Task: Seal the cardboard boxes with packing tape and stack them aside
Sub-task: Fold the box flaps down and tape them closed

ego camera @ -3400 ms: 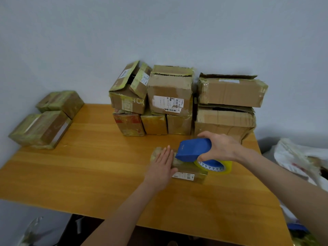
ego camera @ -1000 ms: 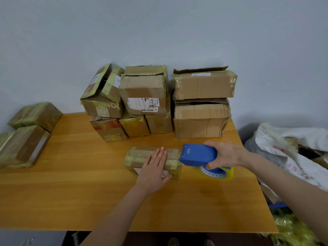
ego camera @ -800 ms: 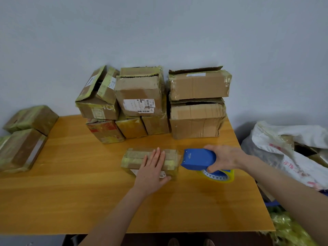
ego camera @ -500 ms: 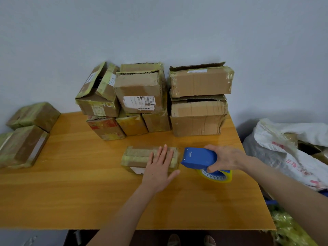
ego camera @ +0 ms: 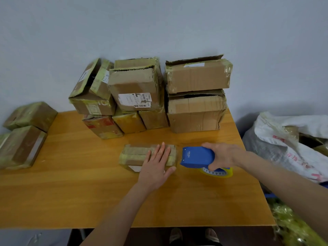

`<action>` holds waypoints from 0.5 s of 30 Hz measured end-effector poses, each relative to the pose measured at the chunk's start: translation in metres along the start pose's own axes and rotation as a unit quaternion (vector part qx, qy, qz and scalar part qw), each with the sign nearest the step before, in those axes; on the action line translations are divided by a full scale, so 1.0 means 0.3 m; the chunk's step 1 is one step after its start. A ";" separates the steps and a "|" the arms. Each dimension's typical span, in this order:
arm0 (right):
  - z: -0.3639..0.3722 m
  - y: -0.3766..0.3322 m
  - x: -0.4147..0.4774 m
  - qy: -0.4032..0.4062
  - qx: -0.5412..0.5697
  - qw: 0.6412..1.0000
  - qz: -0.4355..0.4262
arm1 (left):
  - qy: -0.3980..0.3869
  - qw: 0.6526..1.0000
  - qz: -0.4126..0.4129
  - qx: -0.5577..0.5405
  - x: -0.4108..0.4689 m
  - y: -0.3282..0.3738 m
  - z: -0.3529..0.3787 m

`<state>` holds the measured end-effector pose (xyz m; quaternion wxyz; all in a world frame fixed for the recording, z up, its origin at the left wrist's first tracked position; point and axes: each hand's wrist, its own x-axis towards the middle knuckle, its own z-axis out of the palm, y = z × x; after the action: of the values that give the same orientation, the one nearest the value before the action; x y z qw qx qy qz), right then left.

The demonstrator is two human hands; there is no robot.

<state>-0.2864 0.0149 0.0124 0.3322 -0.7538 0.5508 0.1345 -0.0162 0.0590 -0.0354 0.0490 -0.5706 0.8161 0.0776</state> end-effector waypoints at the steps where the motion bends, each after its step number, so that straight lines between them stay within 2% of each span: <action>1: 0.003 -0.020 0.015 -0.004 -0.013 1.000 0.003 | 0.000 1.000 0.000 0.002 -0.001 0.003 0.002; 7: -0.012 -0.058 0.082 -0.027 -0.003 1.000 0.008 | 0.003 1.000 0.000 0.004 -0.002 0.000 0.009; 12: -0.049 -0.071 0.093 -0.057 0.047 0.997 0.009 | 0.003 1.000 0.008 -0.008 -0.004 -0.003 0.002; 15: -0.027 -0.064 0.076 -0.033 0.050 0.998 0.036 | 0.004 1.000 0.010 -0.018 -0.010 0.000 0.003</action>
<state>-0.2620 -0.0040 0.0121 0.3824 -0.7108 0.5725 0.1441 -0.0150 0.0620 -0.0357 0.0350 -0.5634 0.8205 0.0902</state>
